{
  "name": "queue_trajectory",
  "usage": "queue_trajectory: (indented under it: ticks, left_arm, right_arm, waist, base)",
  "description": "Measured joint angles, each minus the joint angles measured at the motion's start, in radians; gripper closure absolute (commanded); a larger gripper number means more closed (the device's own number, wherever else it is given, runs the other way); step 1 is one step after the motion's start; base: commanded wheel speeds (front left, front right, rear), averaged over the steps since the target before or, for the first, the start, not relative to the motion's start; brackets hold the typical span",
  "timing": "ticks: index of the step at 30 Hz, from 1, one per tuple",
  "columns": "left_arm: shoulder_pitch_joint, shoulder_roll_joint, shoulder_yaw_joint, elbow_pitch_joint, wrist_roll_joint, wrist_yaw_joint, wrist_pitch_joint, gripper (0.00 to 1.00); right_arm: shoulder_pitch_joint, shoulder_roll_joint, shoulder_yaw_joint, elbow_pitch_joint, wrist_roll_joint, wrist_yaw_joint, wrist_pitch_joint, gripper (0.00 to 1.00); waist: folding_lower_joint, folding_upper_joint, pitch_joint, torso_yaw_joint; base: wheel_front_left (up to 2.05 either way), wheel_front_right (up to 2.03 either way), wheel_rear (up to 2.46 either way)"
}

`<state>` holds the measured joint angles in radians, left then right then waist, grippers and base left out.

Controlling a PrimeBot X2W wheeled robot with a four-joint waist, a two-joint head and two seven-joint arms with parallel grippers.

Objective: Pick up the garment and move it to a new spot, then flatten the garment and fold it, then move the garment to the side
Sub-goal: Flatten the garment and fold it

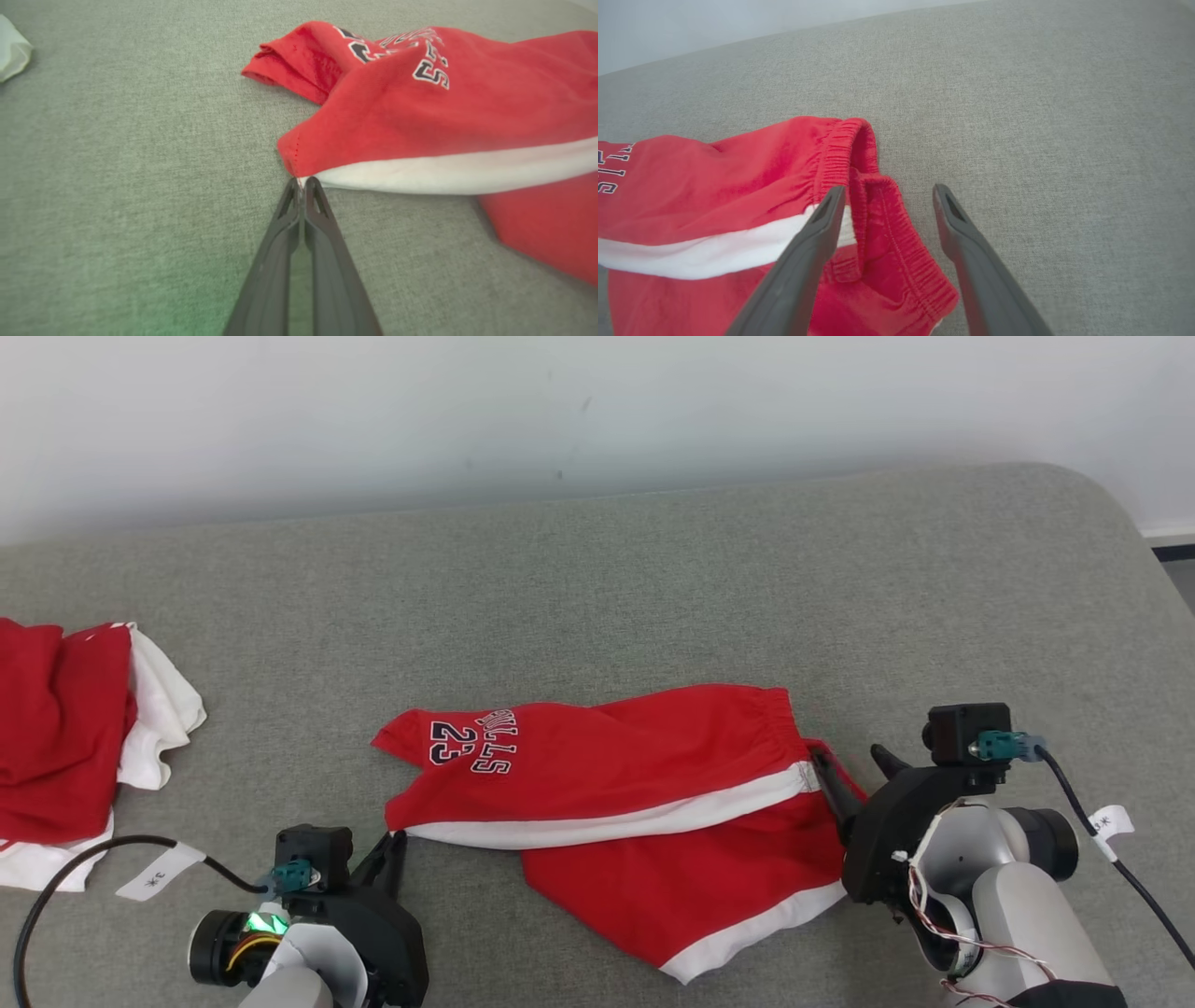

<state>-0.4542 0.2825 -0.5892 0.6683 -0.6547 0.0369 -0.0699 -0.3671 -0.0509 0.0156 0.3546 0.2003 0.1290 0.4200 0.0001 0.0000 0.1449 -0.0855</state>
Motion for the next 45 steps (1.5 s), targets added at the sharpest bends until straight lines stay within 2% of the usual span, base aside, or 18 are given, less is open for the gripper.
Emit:
queue_trajectory:
  ticks: [4,7,8,10,11,12,16,17,20,21,22,24,32,36,40,43,45]
  left_arm:
    - [0.0,0.002,-0.001,-0.002,-0.004,0.002,0.001,1.0]
    - [0.0,0.005,-0.004,-0.005,-0.005,0.003,0.003,1.0]
    - [0.0,0.005,-0.004,-0.007,-0.005,0.003,0.005,1.0]
    - [-0.001,0.005,-0.007,-0.009,-0.006,0.003,0.005,1.0]
    - [-0.001,0.005,-0.008,-0.009,-0.007,0.003,0.006,1.0]
    - [-0.001,0.005,-0.009,-0.009,-0.007,0.003,0.006,1.0]
    - [-0.001,0.003,-0.013,-0.009,-0.01,0.003,0.006,1.0]
    - [-0.001,0.003,-0.014,-0.009,-0.01,0.003,0.006,1.0]
    - [-0.001,0.002,-0.017,-0.009,-0.011,0.003,0.006,1.0]
    - [-0.001,0.002,-0.017,-0.009,-0.011,0.003,0.005,1.0]
    - [-0.001,0.002,-0.018,-0.009,-0.012,0.003,0.005,1.0]
    - [0.0,0.001,-0.019,-0.008,-0.013,0.003,0.005,1.0]
    - [0.003,0.0,-0.01,-0.032,-0.028,0.002,-0.019,1.0]
    - [0.007,-0.021,0.067,-0.102,-0.124,-0.03,-0.057,1.0]
    - [-0.009,-0.025,0.147,-0.199,-0.221,-0.054,-0.055,1.0]
    - [-0.09,-0.005,0.192,-0.268,-0.256,-0.054,-0.028,1.0]
    - [-0.157,0.012,0.216,-0.293,-0.256,-0.04,-0.021,1.0]
  right_arm:
    - [0.007,0.001,0.014,-0.003,0.008,0.0,0.03,0.0]
    - [0.017,0.0,0.031,0.0,0.012,0.0,0.055,0.11]
    - [0.018,0.001,0.037,0.002,0.017,0.0,0.058,0.21]
    - [0.017,0.001,0.053,0.006,0.025,0.0,0.067,0.35]
    - [0.017,0.001,0.061,0.008,0.033,0.0,0.073,0.36]
    - [0.018,0.001,0.067,0.01,0.035,0.0,0.08,0.42]
    - [0.022,0.001,0.08,0.016,0.04,0.0,0.109,0.41]
    - [0.022,0.001,0.08,0.015,0.04,0.0,0.111,0.5]
    - [0.022,0.001,0.084,0.014,0.045,0.0,0.121,0.61]
    - [0.022,0.001,0.086,0.013,0.046,0.0,0.121,0.7]
    - [0.022,0.001,0.089,0.012,0.046,0.0,0.121,0.86]
    - [0.022,0.001,0.09,0.001,0.043,0.0,0.115,1.0]
    - [0.034,0.0,0.081,-0.05,0.031,0.0,0.087,1.0]
    - [0.016,0.002,0.072,-0.109,0.116,0.0,0.022,1.0]
    - [-0.071,0.0,0.074,-0.159,0.211,0.0,-0.047,1.0]
    - [-0.194,0.001,0.079,-0.169,0.245,0.0,-0.104,1.0]
    - [-0.288,-0.001,0.064,-0.134,0.246,0.0,-0.16,1.0]
  waist:
    - [0.0,0.0,0.0,0.004]
    - [0.0,0.0,0.002,0.01]
    - [0.0,0.0,0.003,0.012]
    - [0.0,0.0,0.004,0.017]
    - [0.0,0.0,0.004,0.019]
    - [0.0,0.0,0.004,0.021]
    - [0.0,0.0,0.003,0.029]
    - [0.0,0.0,0.002,0.03]
    - [0.0,0.0,0.0,0.032]
    - [0.0,0.0,0.0,0.032]
    - [0.0,0.0,-0.002,0.032]
    - [0.0,0.0,-0.005,0.032]
    - [0.0,0.0,-0.017,0.027]
    - [-0.0001,0.0,-0.009,0.022]
    - [-0.0001,0.0,0.02,0.016]
    - [0.0,0.0,0.056,0.011]
    - [0.0,0.0,0.083,0.007]
  base:
    - [0.0,0.0,0.0]
    - [0.0,0.0,0.0]
    - [0.0,0.0,0.0]
    - [0.0,0.0,0.0]
    - [0.0,0.0,0.0]
    - [0.0,0.0,0.0]
    - [0.0,0.0,0.0]
    - [0.0,0.0,0.0]
    - [0.0,0.0,0.0]
    - [0.0,0.0,0.0]
    - [0.0,0.0,0.0]
    - [0.0,0.0,0.0]
    - [0.0,0.0,0.0]
    - [0.0,0.0,0.0]
    - [0.0,0.0,0.0]
    - [0.0,0.0,0.0]
    - [0.0,0.0,0.0]
